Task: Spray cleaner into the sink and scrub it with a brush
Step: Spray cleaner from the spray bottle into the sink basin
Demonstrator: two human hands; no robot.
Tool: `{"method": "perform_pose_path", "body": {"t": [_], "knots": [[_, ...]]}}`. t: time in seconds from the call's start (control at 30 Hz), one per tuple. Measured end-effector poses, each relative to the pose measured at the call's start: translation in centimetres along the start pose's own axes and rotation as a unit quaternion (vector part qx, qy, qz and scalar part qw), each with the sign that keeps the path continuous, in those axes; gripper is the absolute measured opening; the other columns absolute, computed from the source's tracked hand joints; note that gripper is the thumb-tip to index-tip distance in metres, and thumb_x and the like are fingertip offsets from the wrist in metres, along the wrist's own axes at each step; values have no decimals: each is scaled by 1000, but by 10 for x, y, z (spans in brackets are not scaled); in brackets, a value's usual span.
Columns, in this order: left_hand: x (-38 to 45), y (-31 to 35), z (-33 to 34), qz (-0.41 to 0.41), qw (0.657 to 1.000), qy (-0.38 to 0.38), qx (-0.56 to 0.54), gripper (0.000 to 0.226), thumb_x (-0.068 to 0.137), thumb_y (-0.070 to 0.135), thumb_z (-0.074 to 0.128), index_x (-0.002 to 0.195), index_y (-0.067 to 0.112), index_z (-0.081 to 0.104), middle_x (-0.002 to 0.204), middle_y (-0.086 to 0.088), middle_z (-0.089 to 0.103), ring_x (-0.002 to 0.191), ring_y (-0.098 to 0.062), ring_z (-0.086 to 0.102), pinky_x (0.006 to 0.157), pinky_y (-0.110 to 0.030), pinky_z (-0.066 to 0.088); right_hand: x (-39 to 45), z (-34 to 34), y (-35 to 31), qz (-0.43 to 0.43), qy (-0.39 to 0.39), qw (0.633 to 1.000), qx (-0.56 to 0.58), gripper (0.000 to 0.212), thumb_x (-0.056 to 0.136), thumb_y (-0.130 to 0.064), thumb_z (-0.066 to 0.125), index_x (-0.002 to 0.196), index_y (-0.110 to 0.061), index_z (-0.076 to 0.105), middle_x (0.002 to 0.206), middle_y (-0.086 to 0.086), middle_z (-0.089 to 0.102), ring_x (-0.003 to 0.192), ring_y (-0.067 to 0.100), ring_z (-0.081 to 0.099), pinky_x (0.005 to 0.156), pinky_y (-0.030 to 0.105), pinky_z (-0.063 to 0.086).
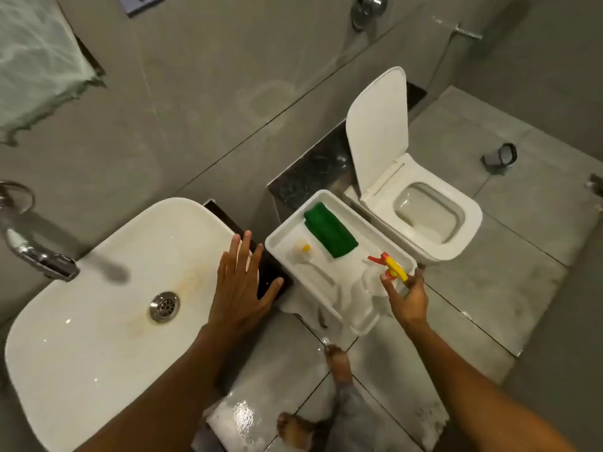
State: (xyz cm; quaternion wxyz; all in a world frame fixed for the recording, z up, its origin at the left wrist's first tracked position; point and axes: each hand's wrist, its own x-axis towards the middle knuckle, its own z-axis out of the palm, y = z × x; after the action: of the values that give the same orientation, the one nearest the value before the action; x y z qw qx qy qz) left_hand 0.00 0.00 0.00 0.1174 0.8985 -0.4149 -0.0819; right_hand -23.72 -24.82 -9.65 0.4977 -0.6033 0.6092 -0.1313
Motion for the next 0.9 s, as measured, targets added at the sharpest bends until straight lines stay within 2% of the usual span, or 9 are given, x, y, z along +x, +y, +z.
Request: {"method": "perform_pose_path", "body": {"t": [0.17, 0.3, 0.4, 0.53, 0.63, 0.7, 0.8, 0.9], "knots": [[2, -7, 10, -8, 1000, 13, -10, 79, 104, 60, 46, 166, 14, 32, 182, -6, 3, 169, -26, -4, 134, -59, 22, -2, 27, 5, 65, 54, 989, 122, 71, 92, -42, 77, 154, -19, 50, 151, 13, 57, 140, 34, 53, 119, 49, 44], [6, -11, 17, -1, 999, 36, -17, 75, 103, 57, 51, 163, 13, 40, 181, -7, 7, 169, -26, -1, 134, -56, 24, 9, 39, 9, 76, 77, 984, 143, 63, 90, -42, 79, 144, -16, 59, 145, 13, 62, 134, 35, 57, 114, 51, 47], [6, -12, 22, 3, 999, 47, -13, 74, 103, 58, 51, 162, 15, 40, 181, -5, 7, 169, -24, -1, 134, -51, 19, 19, 44, 7, 56, 82, 986, 134, 54, 91, -44, 78, 135, -16, 63, 131, 9, 67, 126, 33, 62, 110, 50, 52], [5, -12, 22, -5, 999, 49, -12, 73, 103, 58, 53, 162, 16, 40, 181, -3, 8, 169, -23, -1, 132, -48, 15, 29, 50, -2, 34, 90, 985, 145, 42, 96, -47, 70, 125, -18, 65, 112, 3, 63, 108, 29, 63, 100, 44, 55], [4, -10, 18, -13, 999, 40, -14, 74, 104, 59, 52, 163, 17, 39, 182, -3, 6, 169, -23, -1, 133, -48, 16, 30, 53, -16, 7, 106, 982, 159, 27, 98, -46, 67, 111, -23, 61, 104, 2, 64, 99, 24, 62, 99, 49, 56], [3, -6, 14, -17, 999, 28, -17, 75, 104, 60, 52, 164, 17, 37, 182, -2, 4, 169, -23, -3, 135, -49, 16, 28, 52, -27, 9, 106, 976, 188, 29, 98, -49, 67, 113, -24, 65, 102, -4, 68, 97, 21, 64, 103, 52, 55], [-3, -2, 6, -20, 999, 19, -22, 78, 104, 60, 53, 166, 17, 33, 182, -2, 2, 169, -22, -4, 136, -48, 13, 15, 48, -48, -3, 95, 960, 265, 31, 93, -58, 70, 116, -37, 74, 84, -23, 77, 86, 2, 73, 101, 40, 57], [-14, 2, 0, -24, 999, 21, -37, 80, 103, 63, 51, 167, 19, 30, 181, 0, 4, 168, -20, 0, 135, -43, 10, 0, 47, -70, -24, 54, 944, 324, 43, 92, -64, 68, 128, -41, 72, 81, -19, 80, 83, -1, 77, 103, 38, 56]]}}
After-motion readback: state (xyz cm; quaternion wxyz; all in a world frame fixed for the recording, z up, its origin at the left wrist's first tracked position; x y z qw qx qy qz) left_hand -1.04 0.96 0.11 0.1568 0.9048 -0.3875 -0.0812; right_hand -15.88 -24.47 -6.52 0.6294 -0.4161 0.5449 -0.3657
